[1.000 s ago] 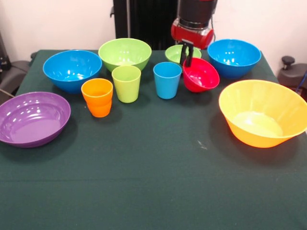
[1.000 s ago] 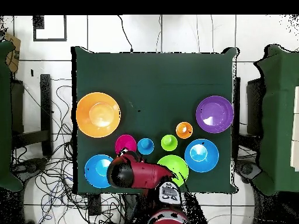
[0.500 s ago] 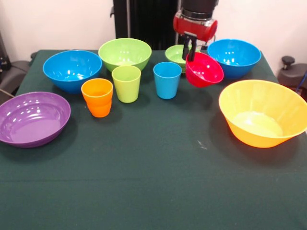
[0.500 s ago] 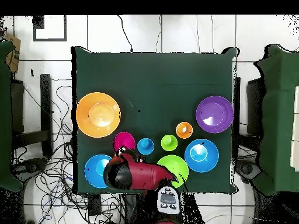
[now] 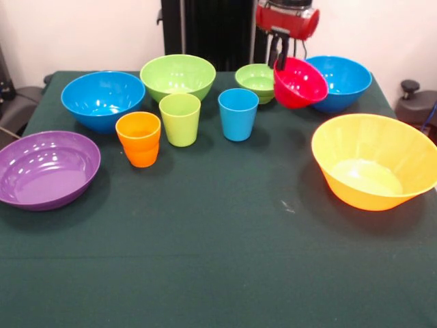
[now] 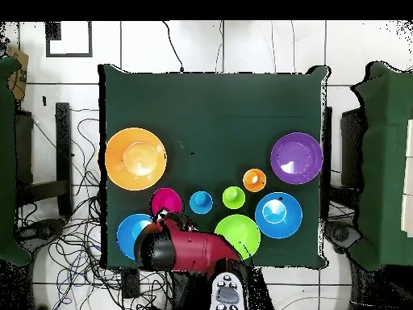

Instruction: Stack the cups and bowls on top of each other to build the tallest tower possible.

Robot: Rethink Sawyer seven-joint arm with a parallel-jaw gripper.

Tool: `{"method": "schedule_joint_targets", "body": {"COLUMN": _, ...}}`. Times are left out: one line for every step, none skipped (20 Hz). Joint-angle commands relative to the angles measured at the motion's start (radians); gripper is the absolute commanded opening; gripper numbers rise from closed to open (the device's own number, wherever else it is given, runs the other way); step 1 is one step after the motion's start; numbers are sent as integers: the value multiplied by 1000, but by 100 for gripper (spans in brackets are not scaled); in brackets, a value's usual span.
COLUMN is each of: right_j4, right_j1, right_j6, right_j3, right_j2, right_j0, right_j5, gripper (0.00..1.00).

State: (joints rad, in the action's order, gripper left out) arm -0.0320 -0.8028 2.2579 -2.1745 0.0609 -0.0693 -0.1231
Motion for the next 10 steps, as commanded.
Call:
{"method": "schedule_joint_targets", "body": {"right_j4": 52, "right_j1": -175, "right_j6": 79, "right_j3": -87, "right_j2": -91, "right_j0": 4, "right_j5": -270, "gripper": 0}}
{"method": "schedule_joint_targets", "body": {"right_j4": 61, "right_j1": -205, "right_j6": 79, "right_j3": -90, "right_j2": -91, "right_j0": 4, "right_j5": -306, "gripper": 0}}
{"method": "schedule_joint_targets", "body": {"right_j4": 64, "right_j1": -219, "right_j6": 78, "right_j3": -89, "right_j2": -88, "right_j0": 6, "right_j5": -323, "gripper": 0}}
{"method": "schedule_joint_targets", "body": {"right_j4": 66, "right_j1": -241, "right_j6": 74, "right_j3": -84, "right_j2": -81, "right_j0": 9, "right_j5": -353, "gripper": 0}}
{"method": "schedule_joint_targets", "body": {"right_j4": 67, "right_j1": -247, "right_j6": 73, "right_j3": -74, "right_j2": -76, "right_j0": 10, "right_j5": -369, "gripper": 0}}
{"method": "schedule_joint_targets", "body": {"right_j4": 64, "right_j1": -253, "right_j6": 71, "right_j3": -61, "right_j2": -67, "right_j0": 13, "right_j5": -380, "gripper": 0}}
{"method": "schedule_joint_targets", "body": {"right_j4": 61, "right_j1": -251, "right_j6": 72, "right_j3": -45, "right_j2": -59, "right_j0": 14, "right_j5": -385, "gripper": 0}}
{"method": "schedule_joint_targets", "body": {"right_j4": 50, "right_j1": -235, "right_j6": 70, "right_j3": -19, "right_j2": -49, "right_j0": 14, "right_j5": -381, "gripper": 0}}
{"method": "schedule_joint_targets", "body": {"right_j4": 44, "right_j1": -217, "right_j6": 69, "right_j3": 9, "right_j2": -44, "right_j0": 10, "right_j5": -387, "gripper": 0}}
{"method": "schedule_joint_targets", "body": {"right_j4": 32, "right_j1": -190, "right_j6": 65, "right_j3": 45, "right_j2": -39, "right_j0": 3, "right_j5": -385, "gripper": 0}}
